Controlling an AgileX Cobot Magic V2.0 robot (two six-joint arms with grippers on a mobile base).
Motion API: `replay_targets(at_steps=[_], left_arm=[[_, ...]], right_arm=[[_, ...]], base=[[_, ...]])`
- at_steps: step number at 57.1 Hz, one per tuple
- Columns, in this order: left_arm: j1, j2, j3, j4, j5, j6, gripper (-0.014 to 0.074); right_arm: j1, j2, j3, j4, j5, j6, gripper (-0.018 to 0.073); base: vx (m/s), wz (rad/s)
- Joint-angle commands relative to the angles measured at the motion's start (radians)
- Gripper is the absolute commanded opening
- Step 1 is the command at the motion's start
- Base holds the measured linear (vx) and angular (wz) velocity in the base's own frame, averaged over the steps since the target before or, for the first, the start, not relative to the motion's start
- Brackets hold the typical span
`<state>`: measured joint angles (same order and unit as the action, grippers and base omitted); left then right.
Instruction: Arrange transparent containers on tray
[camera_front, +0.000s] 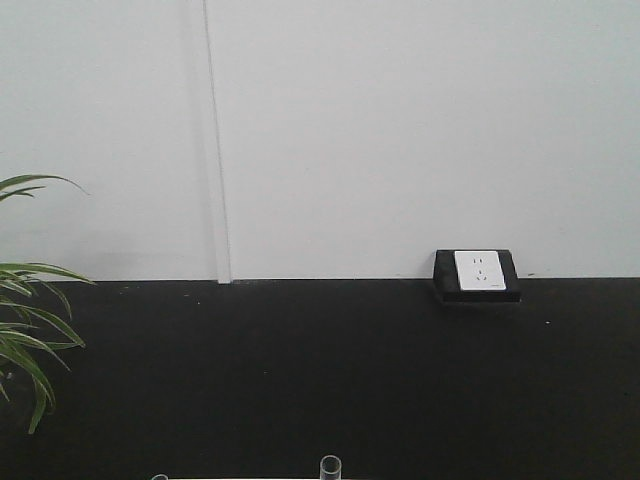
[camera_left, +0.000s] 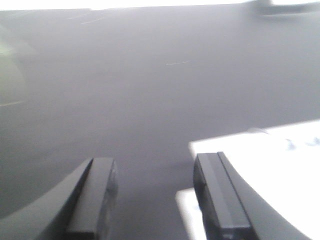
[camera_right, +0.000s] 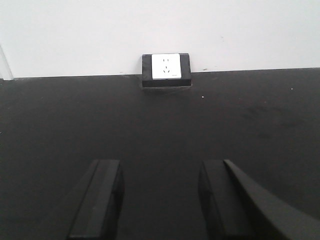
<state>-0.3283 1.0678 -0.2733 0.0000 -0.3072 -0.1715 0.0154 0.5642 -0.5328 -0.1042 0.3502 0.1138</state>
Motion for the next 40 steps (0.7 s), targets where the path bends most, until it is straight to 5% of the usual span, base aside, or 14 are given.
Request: replay_targets(at_steps=[1,20,40], left_arm=[[-0.034,0.005,-0.011,0.05,-0.11,-0.011,0.046],[-0.053,0.052,-0.011,0.209,-0.256,-0.001,0.0488],[-0.053,0.272,-0.012,0.167,-0.53,-0.018,0.056]], right_arm=[[-0.005,0.006,-0.036,-0.002,-0.077,-0.01,0.043],[-0.005,0.006,-0.036,-0.003,-0.069,-0.01,0.043],[-0.005,0.006,-0.034,-0.004,-0.069,-0.01,0.043]], base=[[0.0,0.0],[0.0,0.0],[0.0,0.0]])
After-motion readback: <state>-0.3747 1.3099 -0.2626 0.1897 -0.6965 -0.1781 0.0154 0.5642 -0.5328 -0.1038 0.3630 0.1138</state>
